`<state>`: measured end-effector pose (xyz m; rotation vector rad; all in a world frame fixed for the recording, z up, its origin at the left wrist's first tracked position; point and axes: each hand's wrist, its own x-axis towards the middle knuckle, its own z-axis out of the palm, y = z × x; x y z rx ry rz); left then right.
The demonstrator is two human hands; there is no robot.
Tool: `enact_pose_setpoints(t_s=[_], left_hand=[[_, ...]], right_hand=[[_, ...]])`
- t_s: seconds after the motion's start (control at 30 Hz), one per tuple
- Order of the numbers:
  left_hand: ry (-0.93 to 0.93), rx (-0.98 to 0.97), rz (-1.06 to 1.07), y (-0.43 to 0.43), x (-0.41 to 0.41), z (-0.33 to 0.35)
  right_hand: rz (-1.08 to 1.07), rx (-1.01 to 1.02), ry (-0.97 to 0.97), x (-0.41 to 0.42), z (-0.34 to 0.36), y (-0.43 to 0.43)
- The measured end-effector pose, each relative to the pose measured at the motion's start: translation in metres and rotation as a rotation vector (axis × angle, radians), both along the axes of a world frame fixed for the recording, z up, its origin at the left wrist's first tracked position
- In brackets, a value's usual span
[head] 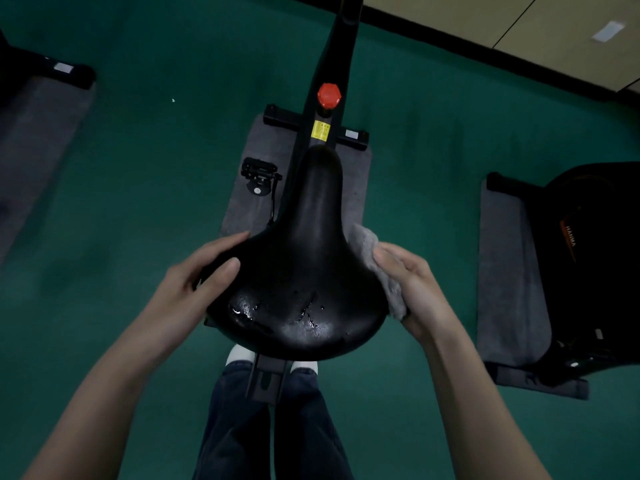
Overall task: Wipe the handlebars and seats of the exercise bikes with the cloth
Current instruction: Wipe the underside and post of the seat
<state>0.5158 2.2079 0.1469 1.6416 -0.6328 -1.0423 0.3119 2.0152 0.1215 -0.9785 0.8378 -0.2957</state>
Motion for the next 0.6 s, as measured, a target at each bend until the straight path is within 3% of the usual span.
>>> enact_pose_setpoints(t_s=[0.13,0.33,0.4,0.5,0.6], left_hand=[[0.009,-0.007,0.004,0.000,0.000,-0.002],[-0.026,-0.021,-0.067,0.008,0.005,-0.005],[-0.041,-0.018,-0.073,0.014,0.008,-0.007],[-0.016,-0.011,-0.091,0.024,0.005,-0.012],[-0.035,-0.003,-0.121,0.026,0.000,-0.016]], right_hand=[[-0.200,0.033,-0.080,-0.012,-0.010,0.019],[-0.340,0.341,-0.078,0.000,-0.015,0.025],[-0.418,0.360,-0.091,-0.003,-0.015,0.037],[-0.572,0.203,-0.037,-0.010,-0.008,0.062],[-0.690,-0.148,0.088,-0.005,0.005,0.087]])
